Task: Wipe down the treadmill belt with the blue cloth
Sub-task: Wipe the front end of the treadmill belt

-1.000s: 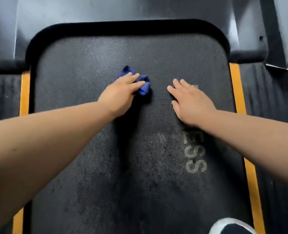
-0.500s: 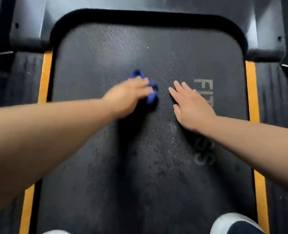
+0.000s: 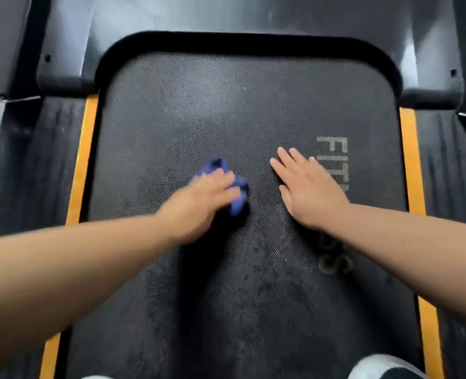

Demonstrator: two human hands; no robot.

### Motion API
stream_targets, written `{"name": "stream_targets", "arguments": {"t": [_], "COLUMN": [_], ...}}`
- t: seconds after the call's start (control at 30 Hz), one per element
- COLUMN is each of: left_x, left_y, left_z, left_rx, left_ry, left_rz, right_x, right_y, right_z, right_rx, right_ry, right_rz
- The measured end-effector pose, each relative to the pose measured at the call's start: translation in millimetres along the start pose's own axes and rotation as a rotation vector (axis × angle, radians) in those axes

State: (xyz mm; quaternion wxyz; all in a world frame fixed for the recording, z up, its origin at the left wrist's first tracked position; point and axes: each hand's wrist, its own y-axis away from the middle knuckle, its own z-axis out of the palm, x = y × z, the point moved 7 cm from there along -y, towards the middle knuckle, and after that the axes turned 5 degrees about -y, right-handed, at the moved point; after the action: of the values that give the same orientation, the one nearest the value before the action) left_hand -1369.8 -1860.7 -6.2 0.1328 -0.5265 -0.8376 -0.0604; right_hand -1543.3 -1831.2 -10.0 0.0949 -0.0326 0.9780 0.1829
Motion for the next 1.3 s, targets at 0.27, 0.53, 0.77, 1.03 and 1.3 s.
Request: {"name": "stream_targets", "arguments": {"t": [0.27, 0.53, 0.77, 1.03, 1.3], "left_x": [-75.6, 6.3, -106.6, -7.1, -108.4], "left_y": [-29.0, -8.6, -69.3, -1.6, -42.4], "left_z": [-22.5, 9.9, -24.3, 7.6, -38.6], "left_rx": [0.103, -0.064, -0.016, -0.089, 0.01], "left_ry": [-0.035, 0.003, -0.117, -0.076, -0.211], "left_rz": [-0.284, 0.094, -0.387, 0.177, -0.423], "right_x": [1.3, 5.6, 7.7, 10.9, -19.8], "right_y": [-4.1, -11.8, -9.4, -7.9, -28.1], "right_z": [4.2, -9.7, -0.9, -2.2, -13.4], "right_rx": [0.019, 0.034, 0.025, 0.049, 0.048], "right_ry": [-0.078, -0.076, -0.085, -0.054, -0.039], "right_rz": [0.055, 0.035, 0.033, 0.002, -0.061]}}
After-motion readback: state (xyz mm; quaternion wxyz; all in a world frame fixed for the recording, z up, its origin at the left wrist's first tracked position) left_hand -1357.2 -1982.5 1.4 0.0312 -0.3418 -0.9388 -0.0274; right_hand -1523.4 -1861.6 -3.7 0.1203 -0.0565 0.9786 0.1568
